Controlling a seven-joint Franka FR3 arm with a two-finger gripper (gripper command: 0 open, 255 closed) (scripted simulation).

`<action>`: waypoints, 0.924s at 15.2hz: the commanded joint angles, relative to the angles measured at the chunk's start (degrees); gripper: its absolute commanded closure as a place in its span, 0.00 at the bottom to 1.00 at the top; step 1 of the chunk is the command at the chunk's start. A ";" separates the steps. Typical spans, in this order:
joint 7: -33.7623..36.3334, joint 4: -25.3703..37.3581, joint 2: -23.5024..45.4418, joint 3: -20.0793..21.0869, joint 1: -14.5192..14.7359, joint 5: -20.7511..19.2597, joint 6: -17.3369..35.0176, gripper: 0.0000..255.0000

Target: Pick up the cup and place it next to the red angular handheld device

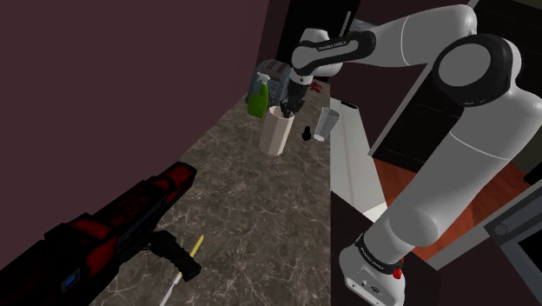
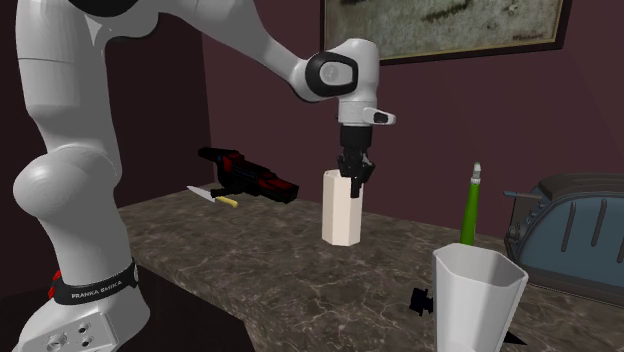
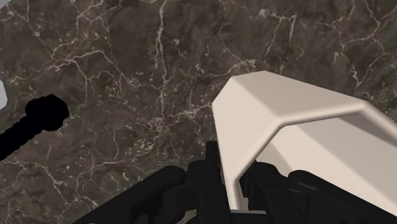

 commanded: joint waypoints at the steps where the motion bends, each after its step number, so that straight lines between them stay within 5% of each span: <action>1: 0.15 0.74 -0.78 0.02 0.05 -0.16 -1.47 1.00; 14: 0.48 8.10 -3.12 0.06 0.13 -0.63 -11.14 1.00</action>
